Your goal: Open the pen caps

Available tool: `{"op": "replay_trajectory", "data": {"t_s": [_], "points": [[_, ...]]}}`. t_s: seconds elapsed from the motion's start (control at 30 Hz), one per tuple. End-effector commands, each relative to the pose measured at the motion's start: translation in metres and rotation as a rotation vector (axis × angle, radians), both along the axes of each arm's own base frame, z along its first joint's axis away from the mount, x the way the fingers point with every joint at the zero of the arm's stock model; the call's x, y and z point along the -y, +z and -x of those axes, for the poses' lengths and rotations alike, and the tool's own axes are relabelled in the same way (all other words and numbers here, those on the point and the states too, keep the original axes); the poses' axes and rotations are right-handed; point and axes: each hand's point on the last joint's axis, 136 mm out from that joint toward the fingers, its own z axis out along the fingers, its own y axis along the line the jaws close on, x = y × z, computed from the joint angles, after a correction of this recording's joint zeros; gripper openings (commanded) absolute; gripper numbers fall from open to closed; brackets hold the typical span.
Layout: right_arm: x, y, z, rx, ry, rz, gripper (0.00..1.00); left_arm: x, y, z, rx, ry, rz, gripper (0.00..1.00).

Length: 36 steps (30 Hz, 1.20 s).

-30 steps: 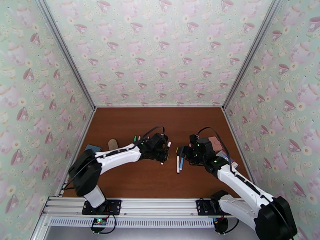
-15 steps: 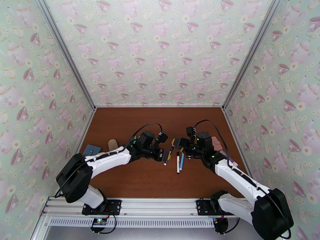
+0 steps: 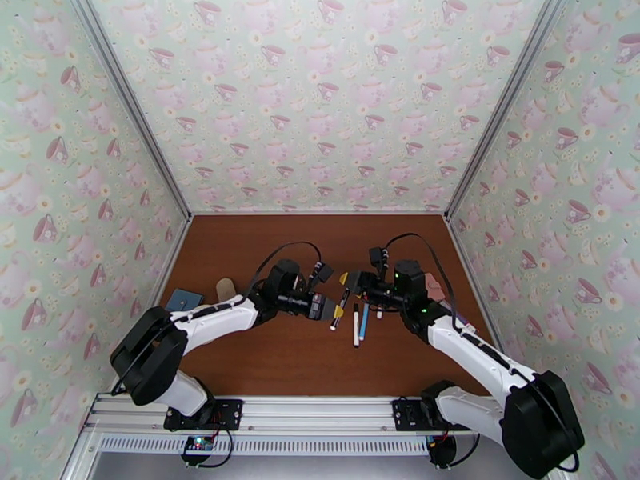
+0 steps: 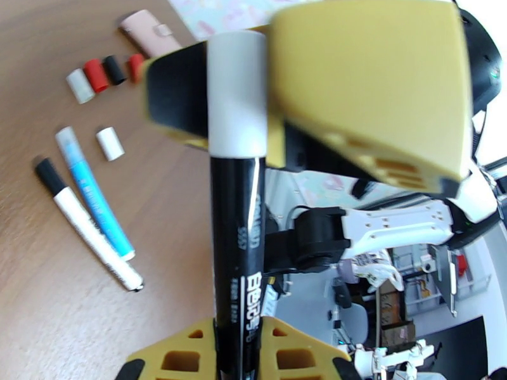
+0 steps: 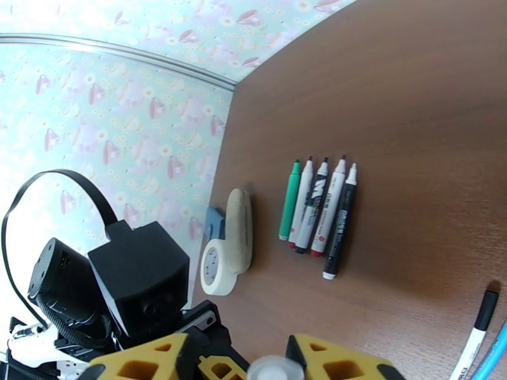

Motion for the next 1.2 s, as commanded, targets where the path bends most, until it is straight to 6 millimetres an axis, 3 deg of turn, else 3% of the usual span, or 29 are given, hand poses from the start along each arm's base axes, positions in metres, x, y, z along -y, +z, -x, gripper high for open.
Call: {"op": "replay_trajectory", "data": {"t_s": [0.0, 0.23, 0.5, 0.73, 0.83, 0.93, 1.03, 1.17], "points": [[-0.004, 0.020, -0.002, 0.053, 0.026, -0.034, 0.39, 0.001, 0.011, 0.007, -0.001, -0.044, 0.051, 0.13], [0.003, 0.019, -0.003, 0.057, 0.004, -0.007, 0.23, -0.001, 0.007, 0.008, -0.012, -0.045, 0.033, 0.13], [0.007, 0.017, -0.001, 0.061, 0.003, 0.023, 0.17, 0.001, 0.007, 0.011, -0.016, -0.062, 0.032, 0.14], [0.004, 0.020, 0.004, 0.068, 0.033, 0.004, 0.12, 0.016, 0.013, 0.005, 0.007, -0.047, 0.060, 0.32], [0.004, 0.022, 0.005, 0.068, 0.035, 0.001, 0.12, 0.025, 0.016, 0.001, 0.014, -0.036, 0.078, 0.34], [0.005, 0.020, 0.005, 0.060, 0.026, 0.003, 0.12, 0.033, 0.015, -0.002, 0.021, -0.028, 0.075, 0.31], [0.008, 0.016, 0.004, 0.046, 0.005, 0.016, 0.11, 0.035, 0.011, -0.007, 0.021, -0.006, 0.065, 0.21], [0.036, -0.005, -0.007, -0.034, -0.155, 0.129, 0.06, 0.028, -0.001, -0.011, 0.047, 0.041, 0.002, 0.09]]}}
